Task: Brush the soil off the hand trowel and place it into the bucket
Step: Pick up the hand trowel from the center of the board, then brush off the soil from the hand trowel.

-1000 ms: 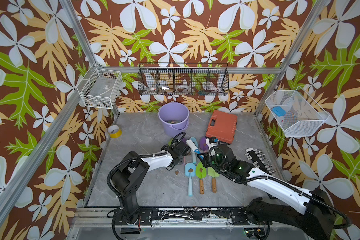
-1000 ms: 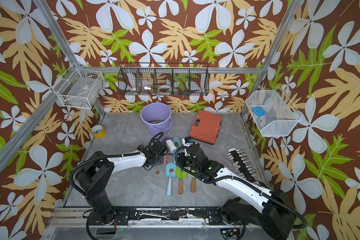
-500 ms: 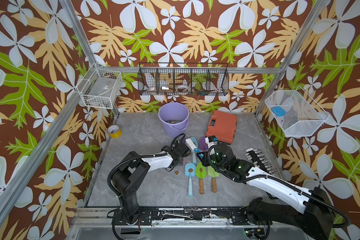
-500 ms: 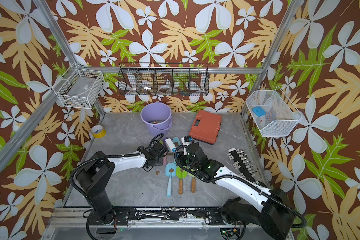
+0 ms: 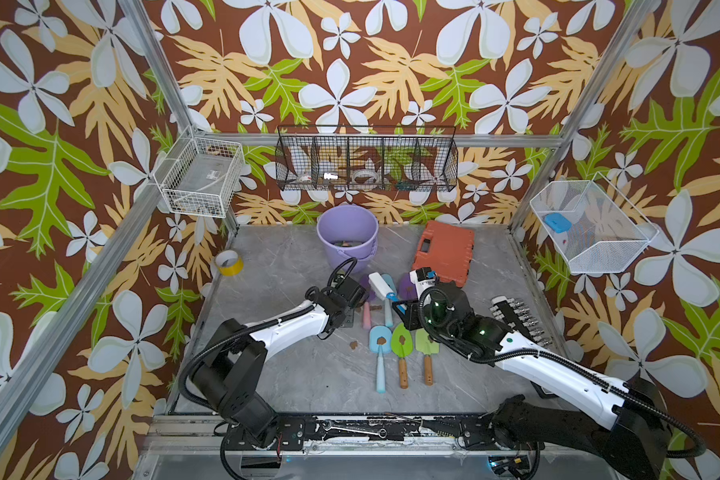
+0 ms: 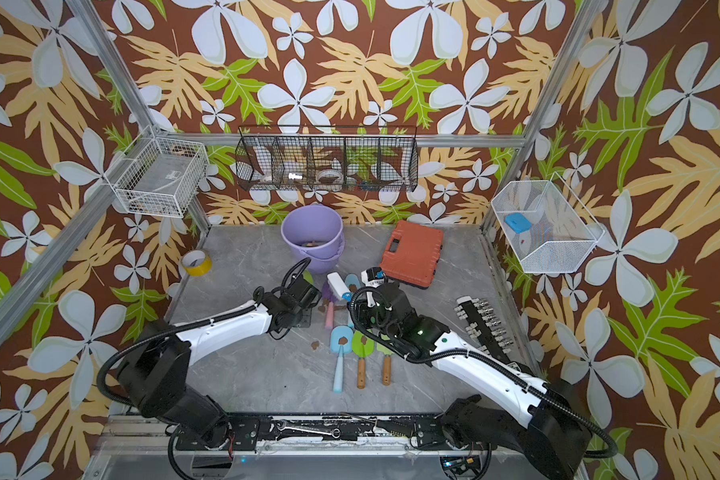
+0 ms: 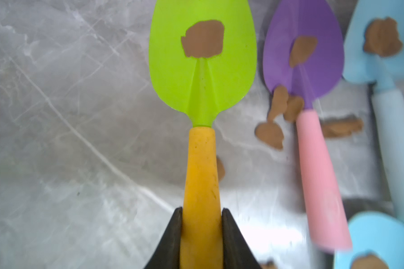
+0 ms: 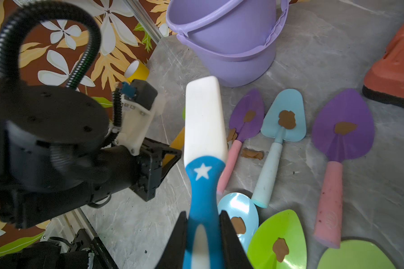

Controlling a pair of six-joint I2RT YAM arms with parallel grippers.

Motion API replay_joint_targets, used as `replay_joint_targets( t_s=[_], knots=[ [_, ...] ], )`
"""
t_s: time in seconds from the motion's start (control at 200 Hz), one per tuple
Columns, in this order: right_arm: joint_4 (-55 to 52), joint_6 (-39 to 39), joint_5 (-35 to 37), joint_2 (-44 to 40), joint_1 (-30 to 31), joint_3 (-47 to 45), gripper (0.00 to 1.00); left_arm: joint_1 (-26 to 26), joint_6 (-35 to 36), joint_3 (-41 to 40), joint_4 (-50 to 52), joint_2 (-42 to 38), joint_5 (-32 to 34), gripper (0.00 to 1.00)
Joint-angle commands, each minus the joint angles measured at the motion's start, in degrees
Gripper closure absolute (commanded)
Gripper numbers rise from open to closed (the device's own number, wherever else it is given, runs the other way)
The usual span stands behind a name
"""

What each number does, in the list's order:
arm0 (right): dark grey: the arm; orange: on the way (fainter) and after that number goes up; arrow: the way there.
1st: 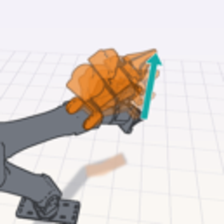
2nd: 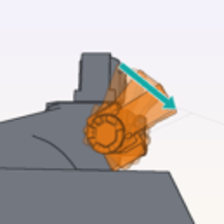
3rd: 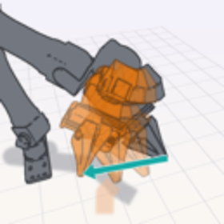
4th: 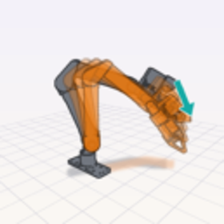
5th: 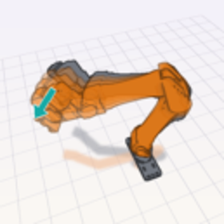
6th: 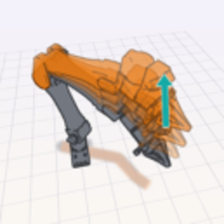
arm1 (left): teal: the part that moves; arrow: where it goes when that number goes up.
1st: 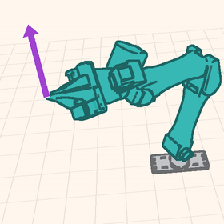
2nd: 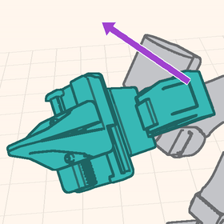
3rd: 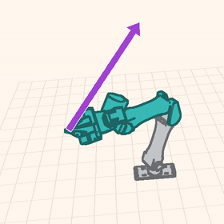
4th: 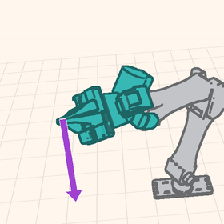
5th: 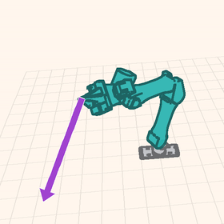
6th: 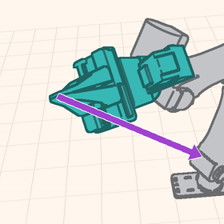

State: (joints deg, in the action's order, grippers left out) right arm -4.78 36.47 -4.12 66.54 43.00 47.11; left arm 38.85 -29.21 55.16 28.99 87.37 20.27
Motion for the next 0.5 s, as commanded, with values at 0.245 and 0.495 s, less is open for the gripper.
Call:
replay_joint_targets(
  t_s=[0.245, 0.495],
  knots=[
    [-3.7, -4.5, -15.5, 3.2, 0.3, 5.9, 1.0, 1.3, -0.7, -8.8, 11.3, -22.9, -19.9, 1.0],
    [-10.1, -10.5, -9.1, 8.0, 8.5, 11.3, 1.0, 1.3, -1.4, -6.1, 21.2, -23.9, -12.8, 1.0]
  ],
)
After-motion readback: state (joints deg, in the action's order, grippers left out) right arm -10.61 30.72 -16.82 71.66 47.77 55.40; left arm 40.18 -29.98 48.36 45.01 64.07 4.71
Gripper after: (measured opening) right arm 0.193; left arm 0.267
